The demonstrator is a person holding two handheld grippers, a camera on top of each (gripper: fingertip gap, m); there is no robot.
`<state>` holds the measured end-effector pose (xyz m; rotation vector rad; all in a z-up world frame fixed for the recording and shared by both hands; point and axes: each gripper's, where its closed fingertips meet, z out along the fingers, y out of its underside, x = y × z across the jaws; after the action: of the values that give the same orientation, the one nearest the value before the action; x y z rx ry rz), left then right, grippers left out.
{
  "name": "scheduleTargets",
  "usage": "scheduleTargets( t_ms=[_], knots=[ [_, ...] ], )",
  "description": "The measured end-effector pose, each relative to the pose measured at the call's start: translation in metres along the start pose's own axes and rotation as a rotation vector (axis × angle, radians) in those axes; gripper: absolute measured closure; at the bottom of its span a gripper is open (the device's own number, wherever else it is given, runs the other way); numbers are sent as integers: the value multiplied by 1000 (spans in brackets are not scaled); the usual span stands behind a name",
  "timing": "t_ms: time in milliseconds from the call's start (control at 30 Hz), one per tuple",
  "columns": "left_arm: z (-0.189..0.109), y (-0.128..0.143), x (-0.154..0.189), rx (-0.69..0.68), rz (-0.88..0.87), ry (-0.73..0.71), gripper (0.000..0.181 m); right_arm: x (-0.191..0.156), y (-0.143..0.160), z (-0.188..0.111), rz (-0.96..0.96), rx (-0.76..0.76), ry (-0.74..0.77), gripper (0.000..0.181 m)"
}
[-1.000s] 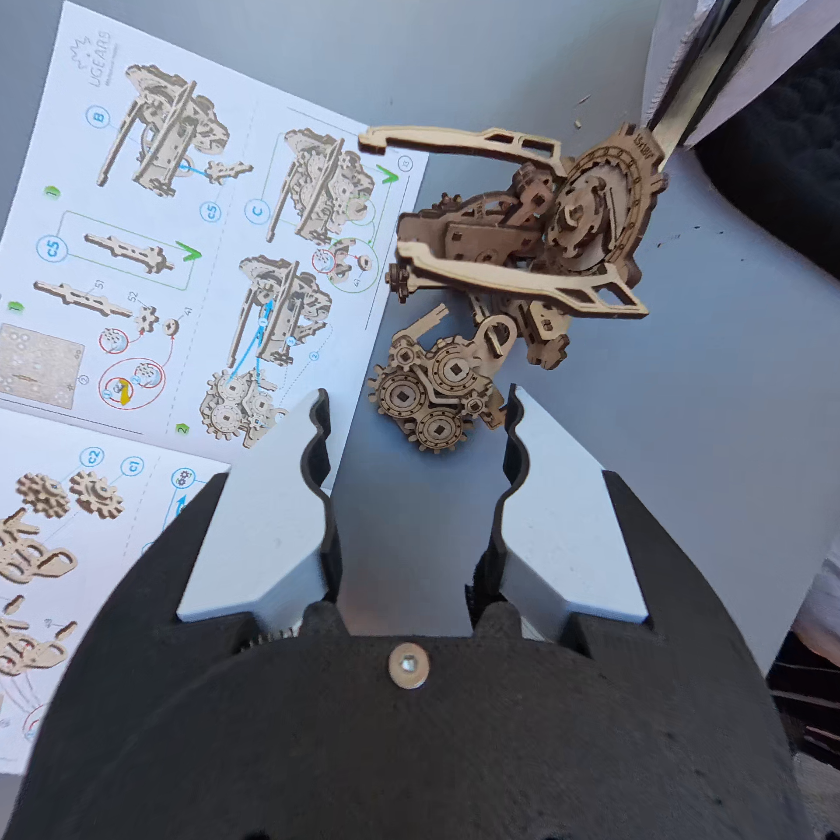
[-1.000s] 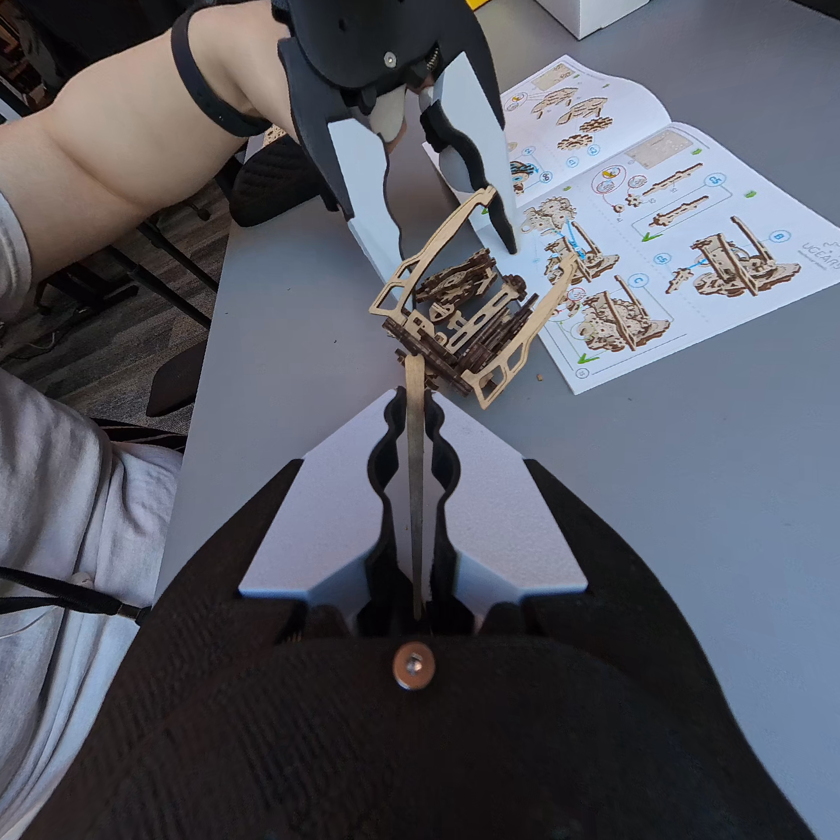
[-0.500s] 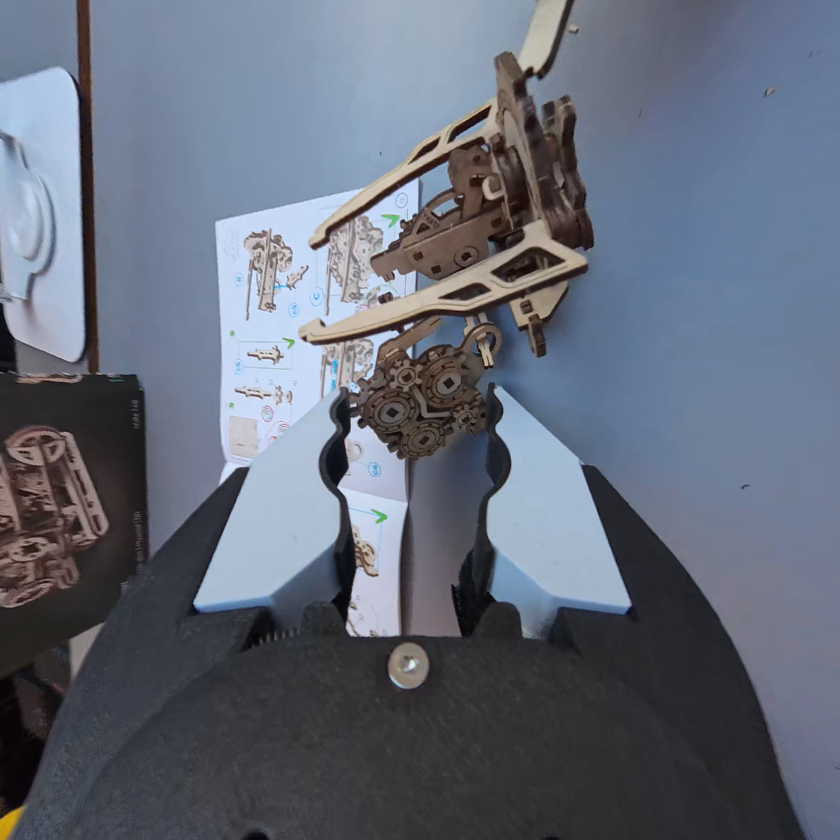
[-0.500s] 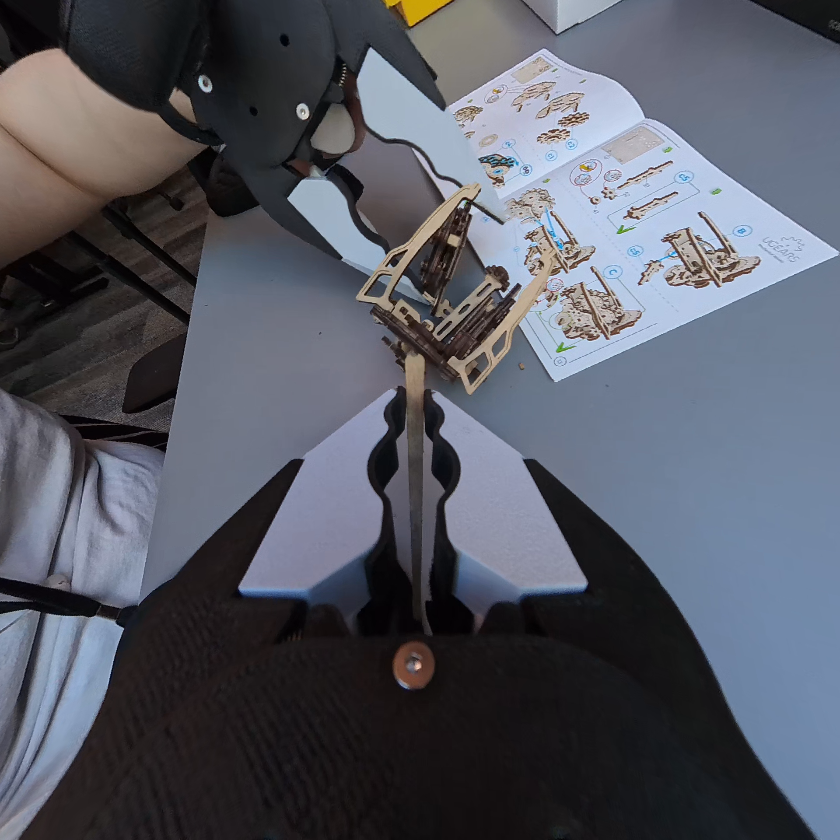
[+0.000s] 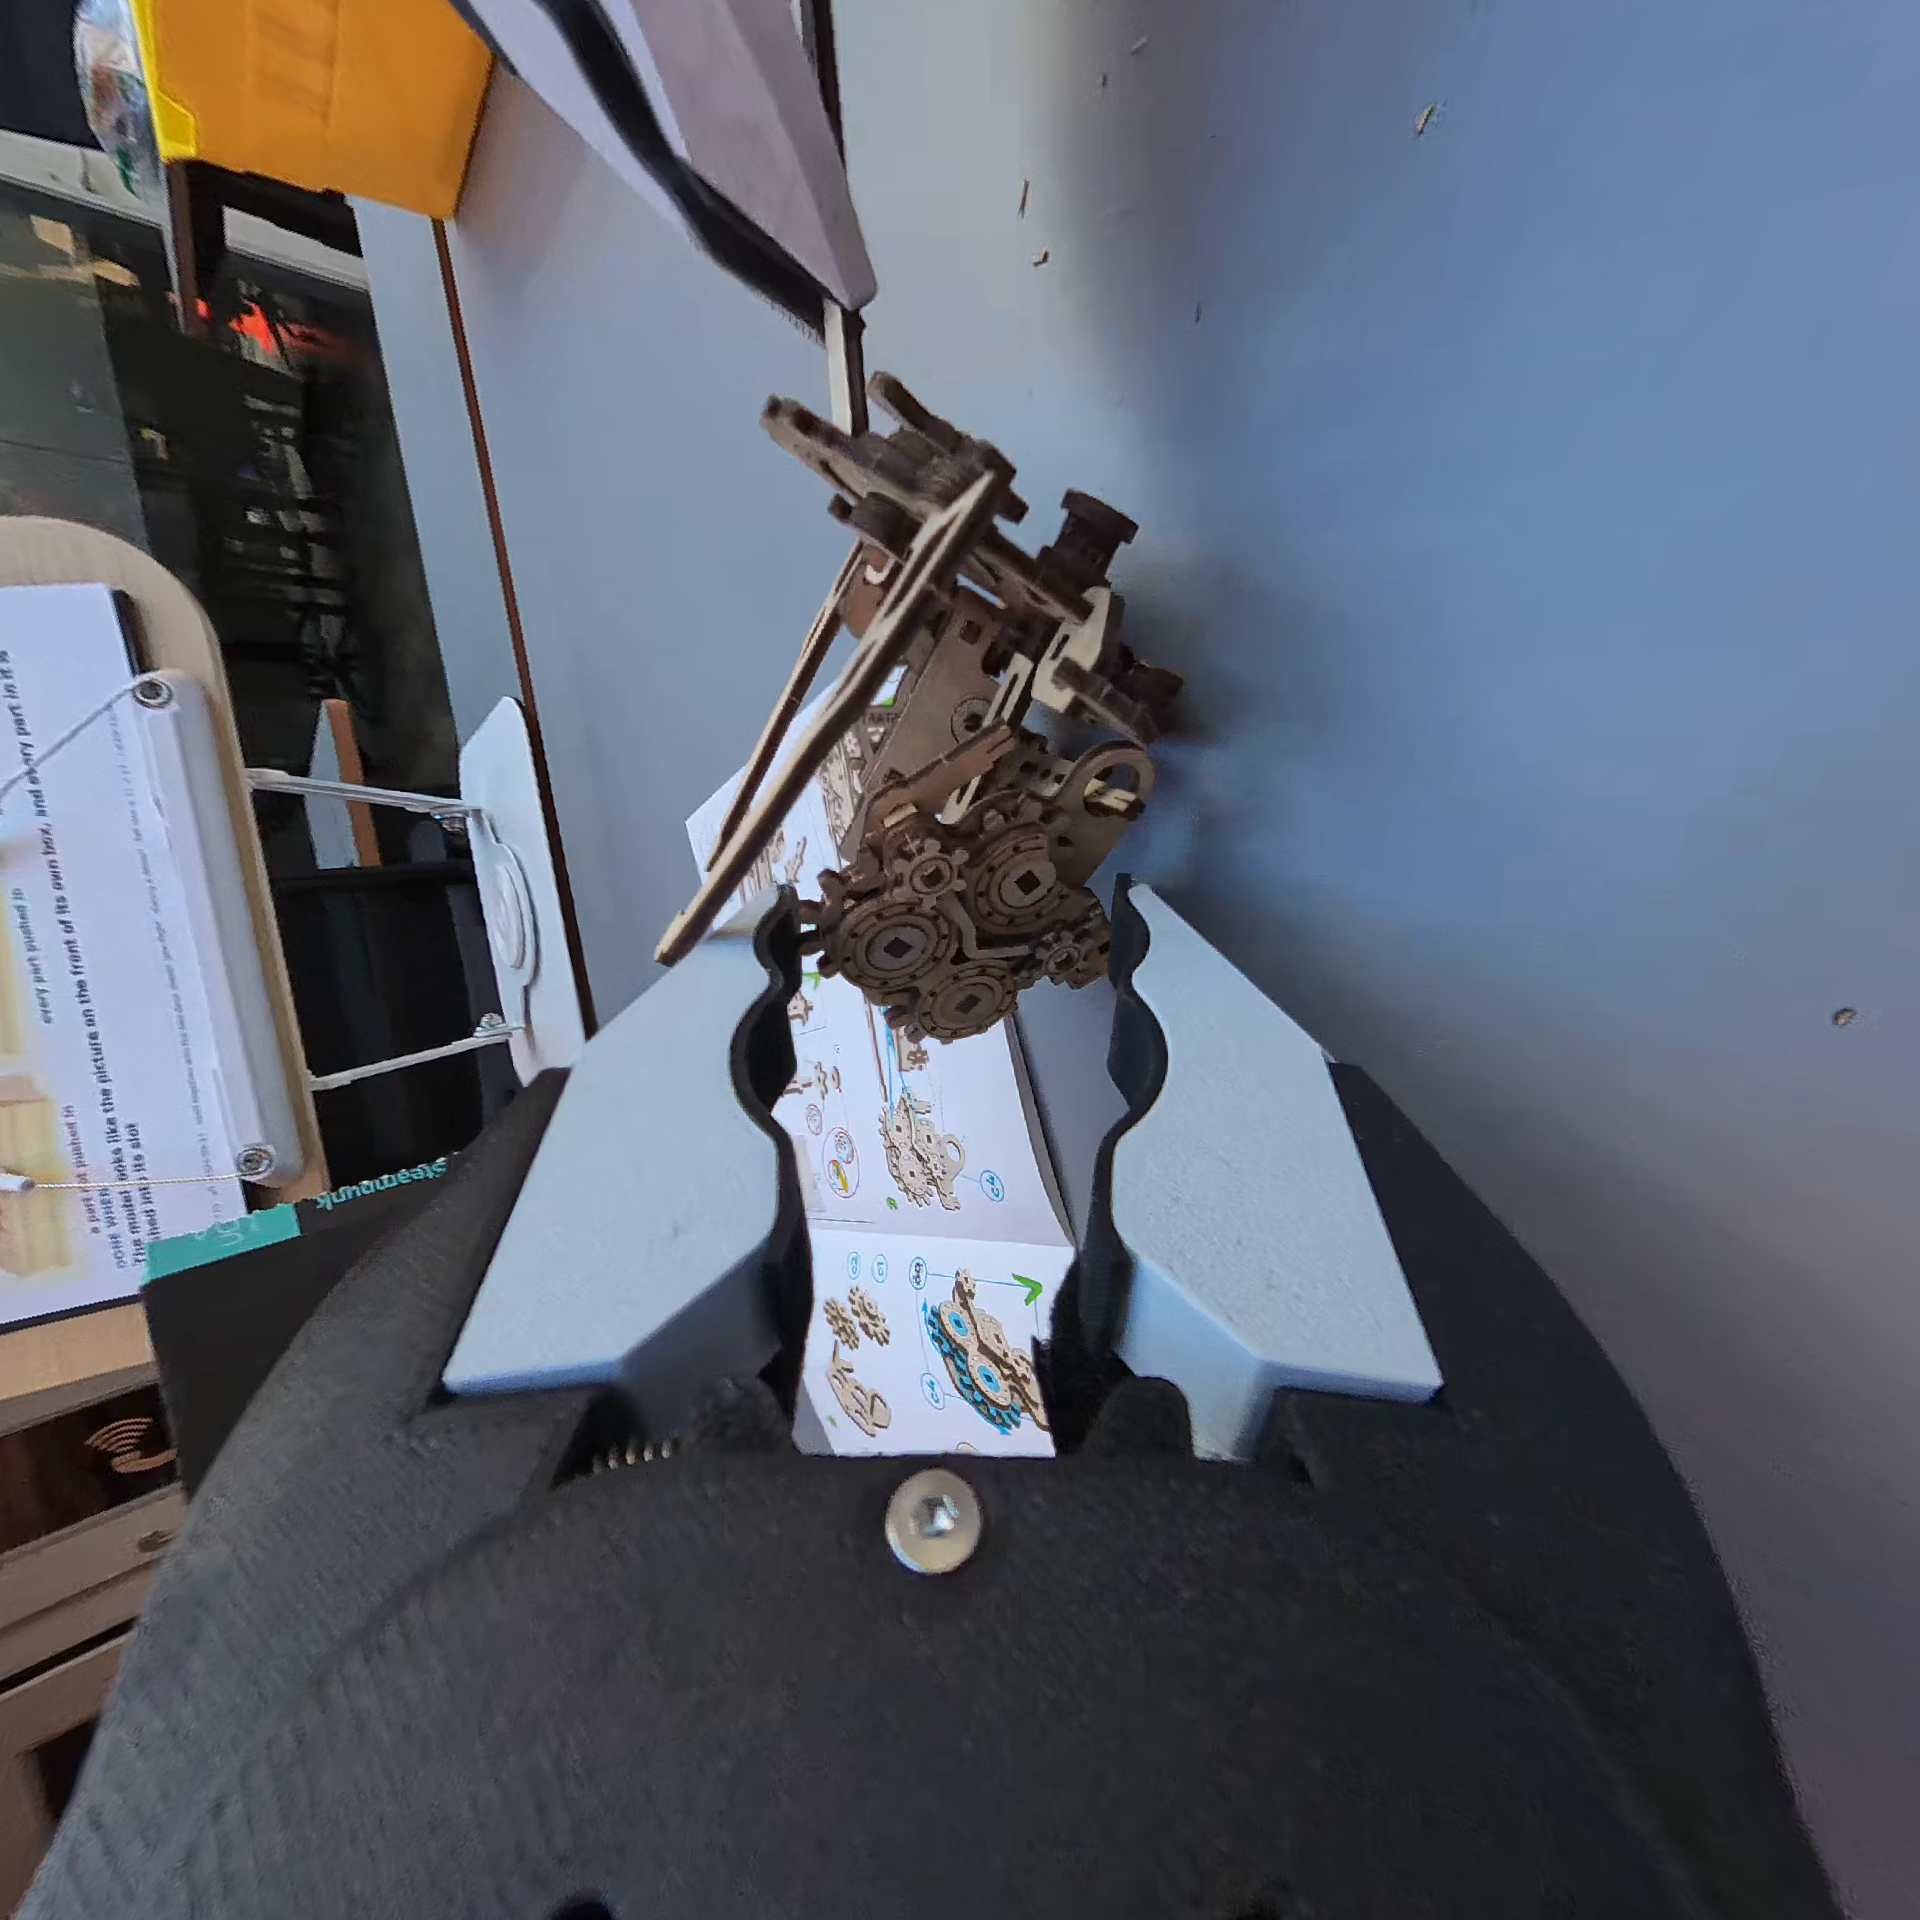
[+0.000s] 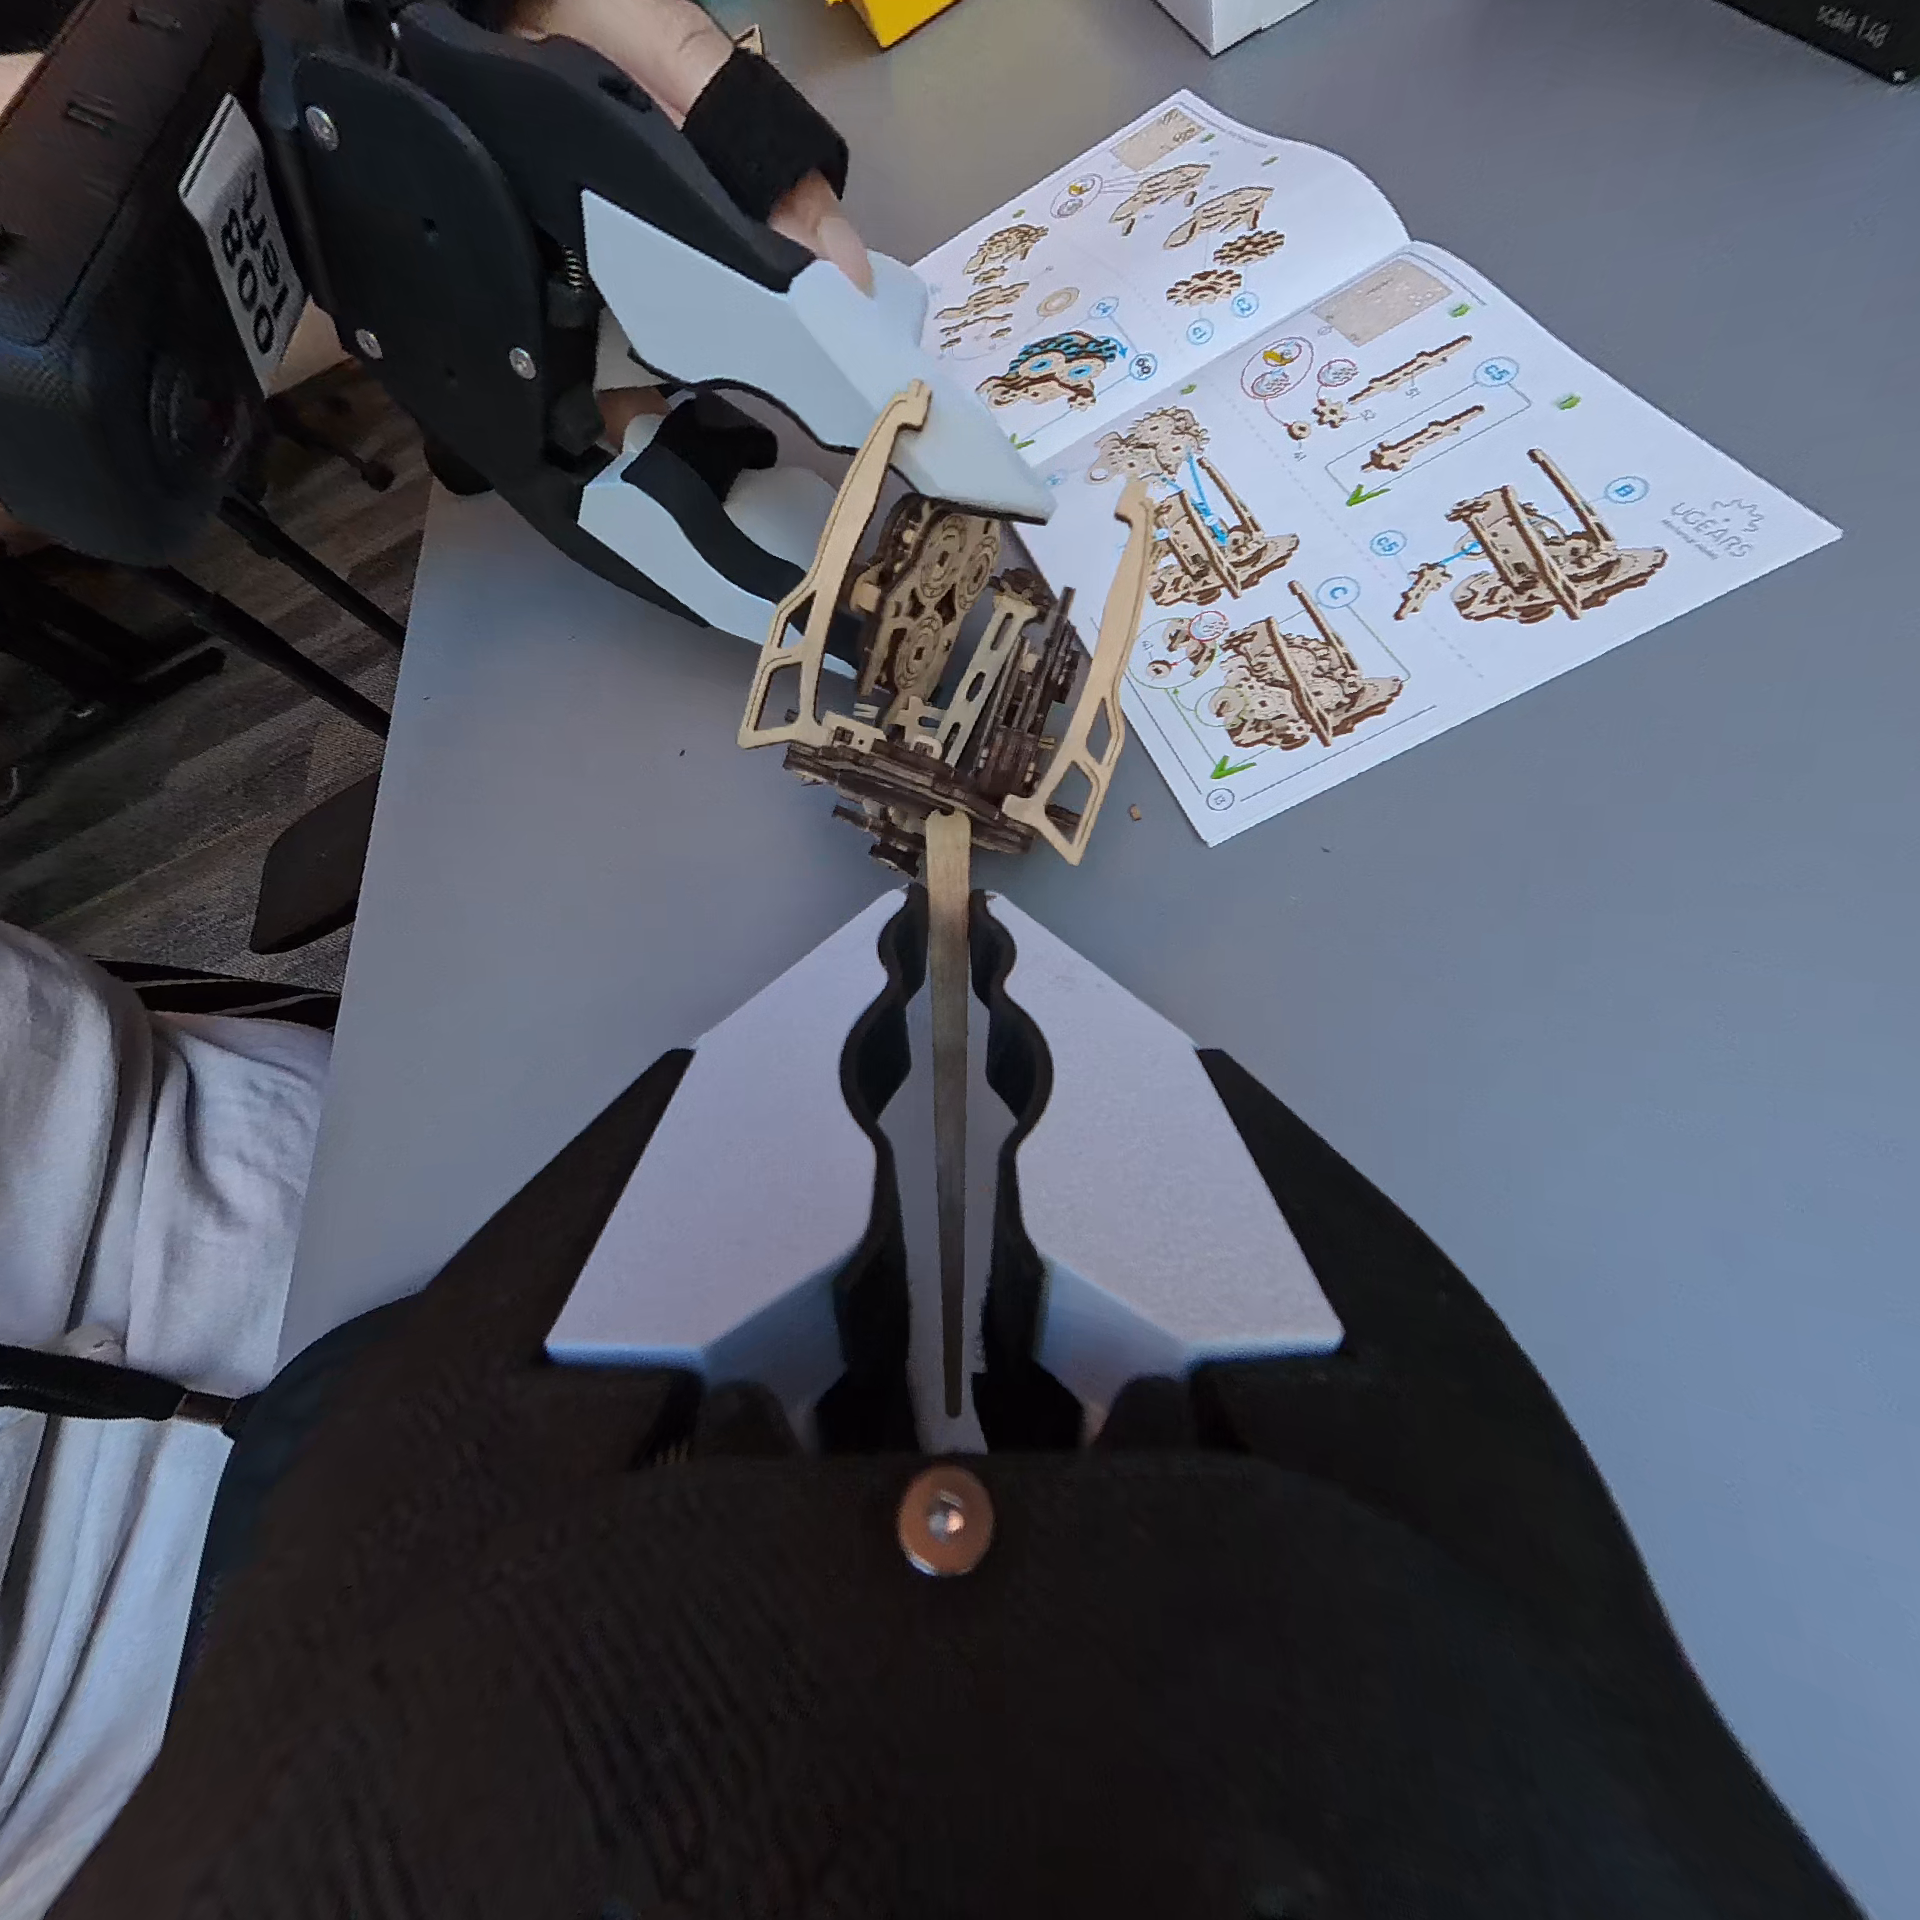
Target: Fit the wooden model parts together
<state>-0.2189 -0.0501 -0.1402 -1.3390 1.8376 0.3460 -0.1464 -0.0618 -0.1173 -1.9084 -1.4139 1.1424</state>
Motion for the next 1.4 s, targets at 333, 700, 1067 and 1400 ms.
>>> scheduleTargets(
  t_ms=[333, 700, 1067, 1400],
  knots=[
    [-2, -1, 4, -48, -22, -42, 120, 5, 0, 0, 20, 20, -13, 176],
    [-28, 29, -2, -88, -285, -101, 93, 3, 2, -9, 5, 25, 12, 175],
    [-88, -61, 39, 370, -993, 97, 134, -91, -4, 19, -481, -18, 9, 175],
    [-85, -78, 59, 421, -860, 87, 173, -120, -1, 56, -544, -54, -84, 175]
  ],
)
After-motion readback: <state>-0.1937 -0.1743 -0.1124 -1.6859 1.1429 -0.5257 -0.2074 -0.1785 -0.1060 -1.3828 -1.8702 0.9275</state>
